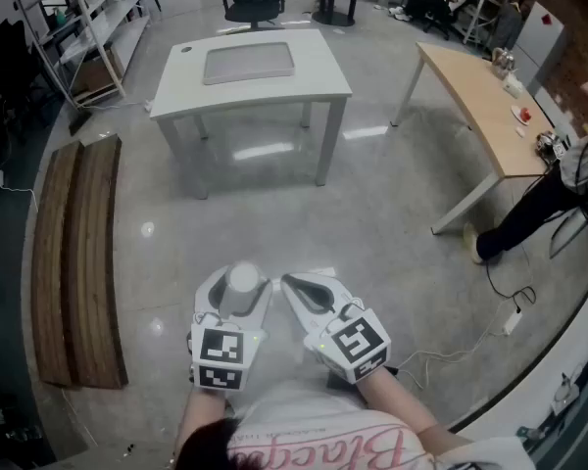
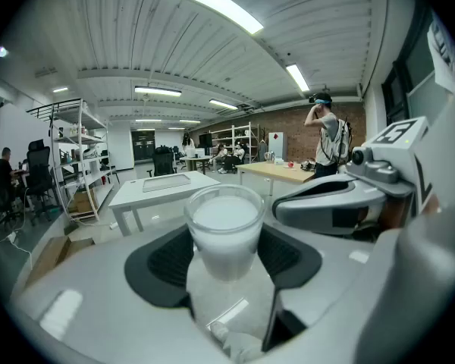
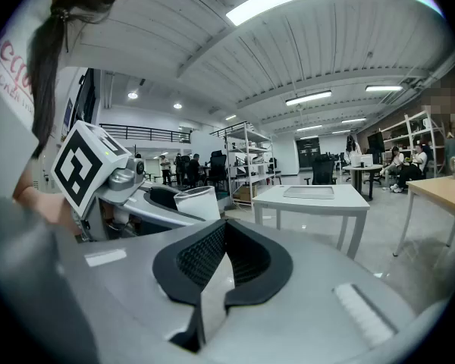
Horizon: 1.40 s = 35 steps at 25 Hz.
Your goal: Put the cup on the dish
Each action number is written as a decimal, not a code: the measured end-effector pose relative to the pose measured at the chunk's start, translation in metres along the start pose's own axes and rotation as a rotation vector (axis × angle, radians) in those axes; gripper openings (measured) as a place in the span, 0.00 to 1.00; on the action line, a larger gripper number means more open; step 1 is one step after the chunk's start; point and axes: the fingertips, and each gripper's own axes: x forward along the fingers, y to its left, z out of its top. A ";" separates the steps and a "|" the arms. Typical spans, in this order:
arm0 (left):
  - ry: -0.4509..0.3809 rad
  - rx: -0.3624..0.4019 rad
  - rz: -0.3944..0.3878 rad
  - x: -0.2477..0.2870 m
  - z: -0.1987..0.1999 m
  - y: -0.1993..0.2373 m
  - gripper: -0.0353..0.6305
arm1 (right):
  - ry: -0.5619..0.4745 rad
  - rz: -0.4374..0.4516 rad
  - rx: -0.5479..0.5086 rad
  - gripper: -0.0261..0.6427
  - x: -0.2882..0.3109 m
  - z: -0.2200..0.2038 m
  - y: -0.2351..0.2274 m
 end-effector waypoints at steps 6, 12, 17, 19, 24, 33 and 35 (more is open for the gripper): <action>0.000 0.023 -0.022 0.009 0.005 -0.003 0.44 | -0.009 0.001 -0.011 0.02 0.005 0.004 -0.005; 0.006 0.025 -0.024 0.028 0.011 0.011 0.44 | -0.002 0.002 -0.031 0.02 0.023 0.010 -0.022; 0.017 0.044 -0.021 0.053 0.014 0.033 0.44 | 0.008 0.007 -0.044 0.02 0.049 0.017 -0.040; 0.021 0.043 -0.023 0.065 0.016 0.043 0.44 | 0.006 0.000 -0.052 0.02 0.060 0.021 -0.049; 0.032 0.033 -0.048 0.095 0.021 0.065 0.44 | 0.009 -0.019 -0.047 0.02 0.087 0.027 -0.074; 0.028 0.027 -0.083 0.163 0.052 0.106 0.44 | 0.032 -0.029 -0.074 0.02 0.143 0.050 -0.124; 0.024 0.034 -0.090 0.176 0.063 0.118 0.44 | 0.021 -0.044 -0.078 0.02 0.155 0.063 -0.138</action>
